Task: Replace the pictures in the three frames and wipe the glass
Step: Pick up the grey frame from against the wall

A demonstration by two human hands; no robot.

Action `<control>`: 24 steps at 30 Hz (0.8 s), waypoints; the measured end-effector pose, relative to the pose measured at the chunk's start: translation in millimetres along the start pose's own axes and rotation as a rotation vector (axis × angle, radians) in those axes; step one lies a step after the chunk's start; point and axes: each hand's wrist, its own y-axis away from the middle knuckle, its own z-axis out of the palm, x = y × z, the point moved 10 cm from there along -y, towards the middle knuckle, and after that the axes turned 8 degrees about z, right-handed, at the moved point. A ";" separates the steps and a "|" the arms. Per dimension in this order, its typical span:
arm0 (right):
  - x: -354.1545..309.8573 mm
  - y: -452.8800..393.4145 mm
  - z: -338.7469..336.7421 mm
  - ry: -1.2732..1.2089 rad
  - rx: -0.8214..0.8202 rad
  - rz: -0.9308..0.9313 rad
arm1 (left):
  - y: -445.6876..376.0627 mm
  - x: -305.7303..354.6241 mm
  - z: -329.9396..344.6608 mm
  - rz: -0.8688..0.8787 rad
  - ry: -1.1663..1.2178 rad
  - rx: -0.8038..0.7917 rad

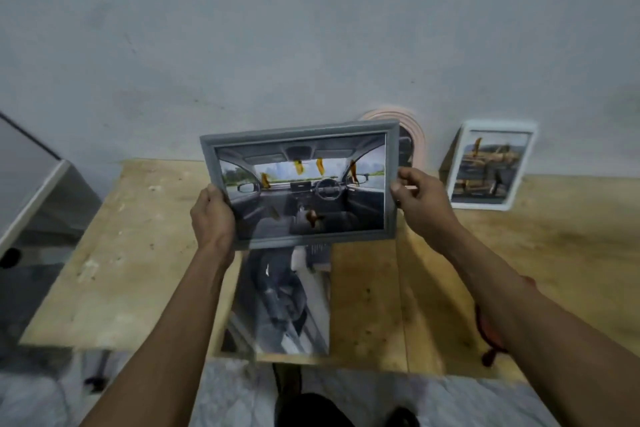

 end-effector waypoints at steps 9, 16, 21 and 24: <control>76.5 80.8 -127.3 -0.022 0.169 -0.060 | 172.3 7.4 65.5 -0.402 0.599 -0.227; 162.8 107.0 -111.4 -0.628 -0.013 0.410 | 192.0 -13.2 60.3 -0.443 0.753 -0.210; 202.6 119.2 -107.7 -0.775 0.017 0.544 | 206.4 -26.1 70.9 -0.460 0.659 -0.326; 227.1 118.3 -97.6 -0.717 -0.025 0.592 | 209.3 -47.7 73.4 -0.491 0.536 -0.426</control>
